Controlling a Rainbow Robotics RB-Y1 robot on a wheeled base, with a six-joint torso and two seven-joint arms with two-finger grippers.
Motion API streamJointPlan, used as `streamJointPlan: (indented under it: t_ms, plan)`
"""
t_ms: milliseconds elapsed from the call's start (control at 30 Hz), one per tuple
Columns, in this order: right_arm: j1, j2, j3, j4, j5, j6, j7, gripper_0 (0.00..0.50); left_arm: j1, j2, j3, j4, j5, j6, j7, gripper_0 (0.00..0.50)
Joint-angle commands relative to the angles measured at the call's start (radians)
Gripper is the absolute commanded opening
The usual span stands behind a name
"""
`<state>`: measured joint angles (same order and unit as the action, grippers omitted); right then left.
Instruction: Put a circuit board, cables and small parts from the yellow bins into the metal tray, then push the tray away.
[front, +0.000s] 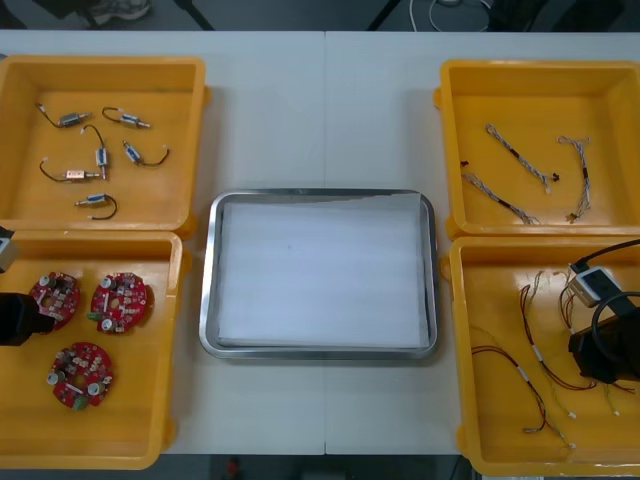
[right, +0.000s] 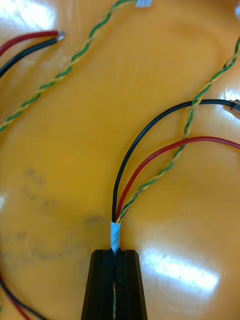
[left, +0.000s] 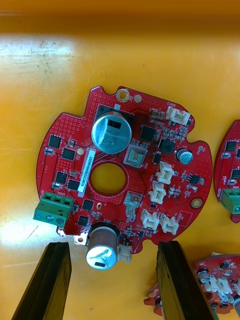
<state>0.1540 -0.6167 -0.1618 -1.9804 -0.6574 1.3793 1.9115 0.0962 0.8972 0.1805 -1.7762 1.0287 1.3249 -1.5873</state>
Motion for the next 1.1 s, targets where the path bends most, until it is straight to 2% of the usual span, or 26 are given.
streamJointPlan:
  t_ms: [33,333,500,700,767,800,833,1100]
  plan:
    - [-0.01,-0.018,-0.082,-0.095,-0.021,0.098,0.02,0.0,0.028,0.045,-0.013,0.011,0.004,-0.012,0.007,0.5]
    - [-0.042,-0.021,-0.193,-0.242,-0.053,0.297,0.015,0.0,0.028,0.043,-0.035,0.023,0.008,-0.038,0.009,0.5]
    - [-0.093,-0.021,-0.232,-0.318,-0.074,0.437,0.006,0.0,0.028,0.043,-0.038,0.023,0.008,-0.047,0.015,0.5]
    - [-0.152,-0.037,-0.237,-0.377,-0.094,0.541,-0.006,0.0,0.028,0.043,-0.038,0.023,0.008,-0.052,0.015,0.5]
    - [-0.166,-0.041,-0.237,-0.397,-0.102,0.541,-0.011,0.0,0.028,0.043,-0.038,0.023,0.011,-0.052,0.015,0.285]
    - [-0.177,-0.048,-0.237,-0.411,-0.105,0.541,-0.014,0.0,0.028,0.043,-0.038,0.023,0.011,-0.053,0.015,0.032]
    - [-0.185,-0.051,-0.235,-0.42,-0.11,0.541,-0.016,0.0,0.028,0.043,-0.038,0.023,0.011,-0.052,0.015,0.0]
    - [-0.249,-0.078,-0.196,-0.479,-0.133,0.541,-0.029,0.0,0.025,0.043,-0.038,0.023,0.013,-0.056,0.015,0.0]
